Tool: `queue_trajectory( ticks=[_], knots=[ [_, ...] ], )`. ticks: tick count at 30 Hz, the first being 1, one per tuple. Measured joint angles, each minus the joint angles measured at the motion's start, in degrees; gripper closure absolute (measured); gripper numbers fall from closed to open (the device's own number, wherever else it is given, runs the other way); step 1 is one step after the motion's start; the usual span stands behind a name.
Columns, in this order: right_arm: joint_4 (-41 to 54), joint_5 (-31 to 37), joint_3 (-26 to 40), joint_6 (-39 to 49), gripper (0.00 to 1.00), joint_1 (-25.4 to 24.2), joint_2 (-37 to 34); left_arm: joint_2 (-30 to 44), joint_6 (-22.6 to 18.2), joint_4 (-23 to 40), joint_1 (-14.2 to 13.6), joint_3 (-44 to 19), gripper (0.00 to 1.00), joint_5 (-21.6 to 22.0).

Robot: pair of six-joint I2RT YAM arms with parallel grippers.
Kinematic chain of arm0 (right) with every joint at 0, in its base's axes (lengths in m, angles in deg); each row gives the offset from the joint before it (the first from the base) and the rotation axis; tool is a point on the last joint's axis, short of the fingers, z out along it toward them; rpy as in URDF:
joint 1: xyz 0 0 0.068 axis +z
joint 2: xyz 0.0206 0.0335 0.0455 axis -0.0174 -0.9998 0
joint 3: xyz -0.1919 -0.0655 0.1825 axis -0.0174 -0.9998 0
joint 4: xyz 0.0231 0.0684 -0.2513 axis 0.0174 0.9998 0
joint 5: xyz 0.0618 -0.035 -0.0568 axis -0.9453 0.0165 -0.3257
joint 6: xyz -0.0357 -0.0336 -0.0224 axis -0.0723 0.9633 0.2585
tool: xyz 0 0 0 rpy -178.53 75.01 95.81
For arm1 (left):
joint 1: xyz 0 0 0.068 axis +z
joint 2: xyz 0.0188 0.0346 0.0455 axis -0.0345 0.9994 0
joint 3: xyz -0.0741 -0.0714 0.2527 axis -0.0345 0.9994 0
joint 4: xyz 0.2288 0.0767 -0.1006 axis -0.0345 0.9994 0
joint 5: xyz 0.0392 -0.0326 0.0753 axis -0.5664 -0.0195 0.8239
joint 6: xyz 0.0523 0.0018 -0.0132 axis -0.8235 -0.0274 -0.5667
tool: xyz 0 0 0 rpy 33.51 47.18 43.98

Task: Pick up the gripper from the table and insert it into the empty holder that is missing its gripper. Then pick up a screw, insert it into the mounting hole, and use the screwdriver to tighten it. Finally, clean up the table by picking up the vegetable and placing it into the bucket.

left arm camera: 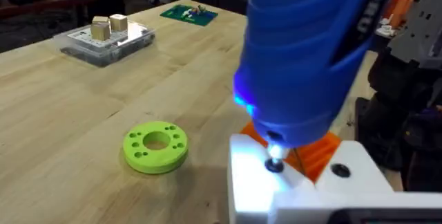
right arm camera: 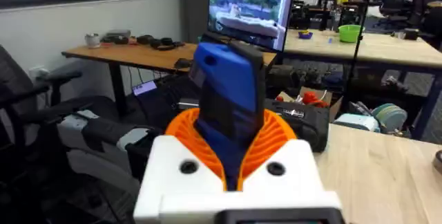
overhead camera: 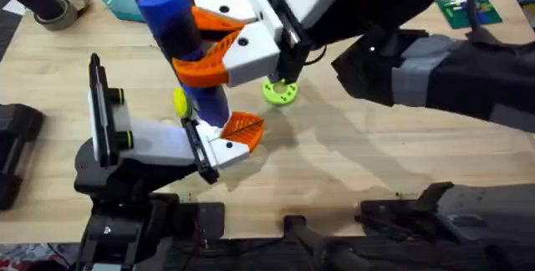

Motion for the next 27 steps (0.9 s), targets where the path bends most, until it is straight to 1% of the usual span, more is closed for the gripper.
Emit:
queue_trajectory(
  ticks=[12, 16, 18, 19, 21, 23, 27],
  knots=[
    [0.0, 0.1, 0.0, 0.0, 0.936, 0.0, 0.0, 0.0, 0.0, 0.0, 0.0, 0.0, 0.991, 0.0],
    [-1.1, 2.3, -0.1, -1.4, 0.936, 0.1, 0.0, 0.0, 0.0, 0.0, 0.0, 0.0, 0.991, 0.0],
    [0.2, 2.7, 0.8, -1.7, 0.936, -0.1, 0.0, 0.0, 0.0, 0.0, 0.0, 0.0, 0.991, 0.0],
    [2.0, 2.5, 1.8, -1.9, 0.936, -0.3, 0.0, 0.0, 0.0, 0.0, 0.0, 0.0, 0.991, 0.0],
    [9.5, 1.8, 5.8, -1.2, 0.936, -0.9, 0.0, 0.0, 0.0, 0.0, 0.0, 0.0, 0.991, 0.0],
    [18.5, 1.1, 11.7, 0.6, 0.935, -1.7, -0.2, 0.0, 0.0, 0.0, 0.0, 0.0, 0.991, 0.0],
    [36.2, 0.9, 22.8, 7.5, 0.935, -2.8, -0.2, 0.0, 0.0, 0.0, 0.0, 0.0, 0.991, 0.0]
  ],
)
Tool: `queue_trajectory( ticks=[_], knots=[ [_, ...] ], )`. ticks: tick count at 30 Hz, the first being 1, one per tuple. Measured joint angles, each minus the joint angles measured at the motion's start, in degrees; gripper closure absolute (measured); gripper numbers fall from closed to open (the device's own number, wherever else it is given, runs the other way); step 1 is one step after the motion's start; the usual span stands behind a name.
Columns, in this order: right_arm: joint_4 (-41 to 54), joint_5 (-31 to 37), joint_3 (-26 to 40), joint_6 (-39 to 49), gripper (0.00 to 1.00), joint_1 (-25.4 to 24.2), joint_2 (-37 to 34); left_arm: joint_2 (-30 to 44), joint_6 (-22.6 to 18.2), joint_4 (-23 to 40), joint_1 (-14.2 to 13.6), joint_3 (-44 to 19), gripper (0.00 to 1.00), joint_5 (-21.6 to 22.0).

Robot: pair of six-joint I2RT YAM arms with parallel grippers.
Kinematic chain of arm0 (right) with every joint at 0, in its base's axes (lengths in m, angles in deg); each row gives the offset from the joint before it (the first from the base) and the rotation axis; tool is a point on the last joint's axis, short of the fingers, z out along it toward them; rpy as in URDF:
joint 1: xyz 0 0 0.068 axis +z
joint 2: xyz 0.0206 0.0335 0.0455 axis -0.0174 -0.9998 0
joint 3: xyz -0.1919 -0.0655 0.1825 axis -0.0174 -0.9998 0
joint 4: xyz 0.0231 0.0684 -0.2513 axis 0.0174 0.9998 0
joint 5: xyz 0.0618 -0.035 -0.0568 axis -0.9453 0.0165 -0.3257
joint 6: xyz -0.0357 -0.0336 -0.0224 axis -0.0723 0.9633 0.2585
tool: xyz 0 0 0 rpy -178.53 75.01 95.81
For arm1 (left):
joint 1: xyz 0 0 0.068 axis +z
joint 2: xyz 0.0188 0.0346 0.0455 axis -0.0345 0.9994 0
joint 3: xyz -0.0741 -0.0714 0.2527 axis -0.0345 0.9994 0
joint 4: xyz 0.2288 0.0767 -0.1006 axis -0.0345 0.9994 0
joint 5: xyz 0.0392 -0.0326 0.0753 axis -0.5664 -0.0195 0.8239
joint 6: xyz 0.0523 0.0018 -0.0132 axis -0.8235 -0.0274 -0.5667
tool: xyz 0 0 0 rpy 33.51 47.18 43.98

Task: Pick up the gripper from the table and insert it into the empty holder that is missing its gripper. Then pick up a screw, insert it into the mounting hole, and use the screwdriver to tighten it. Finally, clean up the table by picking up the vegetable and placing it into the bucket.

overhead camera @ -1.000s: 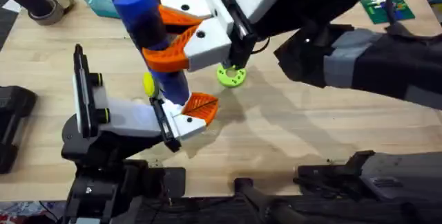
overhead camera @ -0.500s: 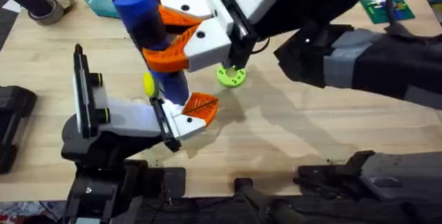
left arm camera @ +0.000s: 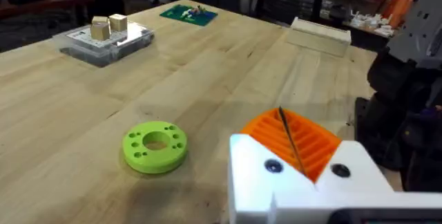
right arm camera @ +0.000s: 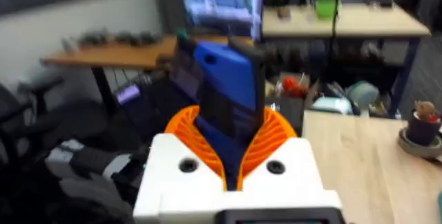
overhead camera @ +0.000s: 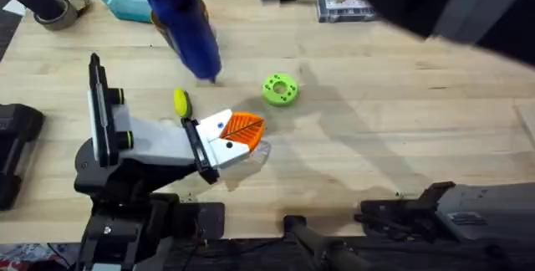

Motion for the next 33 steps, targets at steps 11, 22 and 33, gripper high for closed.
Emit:
queue_trajectory(
  ticks=[11, 22, 33],
  knots=[
    [15.8, -0.2, 7.9, 12.3, 0.935, -1.4, 0.0, 0.0, 0.0, 0.0, 0.0, 0.0, 0.991, 0.0],
    [46.6, 12.2, 8.3, 28.3, 0.935, -16.5, 0.0, 0.0, 0.0, 0.0, 0.0, 0.0, 0.991, 0.0],
    [64.3, 51.5, 8.4, 43.2, 0.974, -22.8, 0.0, 0.0, 0.0, 0.0, 0.0, 0.0, 0.991, 0.0]
  ],
)
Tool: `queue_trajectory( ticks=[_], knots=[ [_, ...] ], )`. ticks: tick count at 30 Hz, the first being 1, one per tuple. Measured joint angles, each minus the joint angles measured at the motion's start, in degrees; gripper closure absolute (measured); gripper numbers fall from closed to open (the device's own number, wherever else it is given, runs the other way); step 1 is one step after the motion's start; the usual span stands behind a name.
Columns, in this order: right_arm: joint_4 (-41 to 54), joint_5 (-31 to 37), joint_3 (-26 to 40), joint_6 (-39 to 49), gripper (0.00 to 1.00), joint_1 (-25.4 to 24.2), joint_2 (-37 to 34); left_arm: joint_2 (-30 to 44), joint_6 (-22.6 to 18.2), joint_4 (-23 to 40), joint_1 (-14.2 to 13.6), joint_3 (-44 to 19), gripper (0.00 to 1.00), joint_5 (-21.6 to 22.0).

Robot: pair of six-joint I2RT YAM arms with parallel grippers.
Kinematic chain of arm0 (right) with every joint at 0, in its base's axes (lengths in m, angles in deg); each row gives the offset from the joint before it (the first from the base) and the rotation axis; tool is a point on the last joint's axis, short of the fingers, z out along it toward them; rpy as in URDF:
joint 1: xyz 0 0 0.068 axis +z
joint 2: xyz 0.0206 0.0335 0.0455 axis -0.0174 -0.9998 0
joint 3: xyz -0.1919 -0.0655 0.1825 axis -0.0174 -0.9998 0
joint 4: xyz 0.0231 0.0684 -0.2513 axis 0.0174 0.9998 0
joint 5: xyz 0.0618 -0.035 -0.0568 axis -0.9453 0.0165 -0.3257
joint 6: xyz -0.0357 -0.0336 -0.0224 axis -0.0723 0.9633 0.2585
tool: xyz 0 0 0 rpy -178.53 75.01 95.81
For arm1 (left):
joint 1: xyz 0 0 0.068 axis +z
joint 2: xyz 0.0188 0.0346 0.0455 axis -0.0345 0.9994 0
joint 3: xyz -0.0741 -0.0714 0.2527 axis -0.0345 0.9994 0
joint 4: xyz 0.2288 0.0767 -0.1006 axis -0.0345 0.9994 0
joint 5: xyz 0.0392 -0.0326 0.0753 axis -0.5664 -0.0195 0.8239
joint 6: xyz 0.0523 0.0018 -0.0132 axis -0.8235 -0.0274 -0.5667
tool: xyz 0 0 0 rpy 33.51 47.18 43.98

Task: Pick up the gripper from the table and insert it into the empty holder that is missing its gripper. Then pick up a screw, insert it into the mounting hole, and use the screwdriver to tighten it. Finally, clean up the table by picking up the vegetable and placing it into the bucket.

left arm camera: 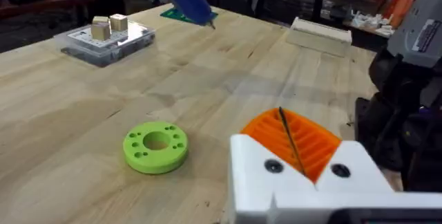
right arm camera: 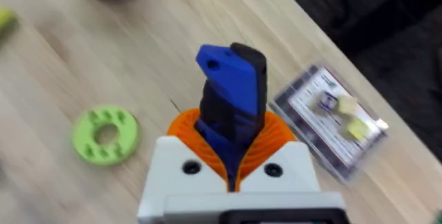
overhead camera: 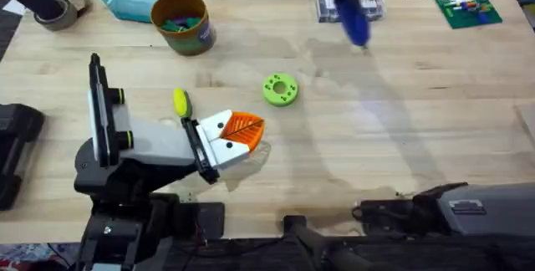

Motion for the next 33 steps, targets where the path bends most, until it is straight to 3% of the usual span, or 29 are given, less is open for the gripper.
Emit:
queue_trajectory(
  ticks=[9, 17, 23, 33],
  knots=[
    [9.5, 12.2, 0.0, 26.4, 0.974, -0.4, -3.9, 0.0, 0.0, -2.2, 0.0, 0.0, 0.991, 1.6],
    [9.5, 17.8, -5.1, 39.7, 0.974, -0.6, -10.1, 0.0, 0.0, -2.0, 0.0, 0.0, 0.996, 3.4],
    [4.2, 20.2, -10.5, 45.6, 0.974, -1.6, -15.4, 0.0, 0.0, -2.0, 0.0, 0.0, 0.996, 5.4],
    [3.2, 21.3, -11.3, 47.8, 0.974, -2.0, -18.7, 0.0, 0.0, -2.0, 0.0, 0.0, 0.996, 6.6]
  ],
)
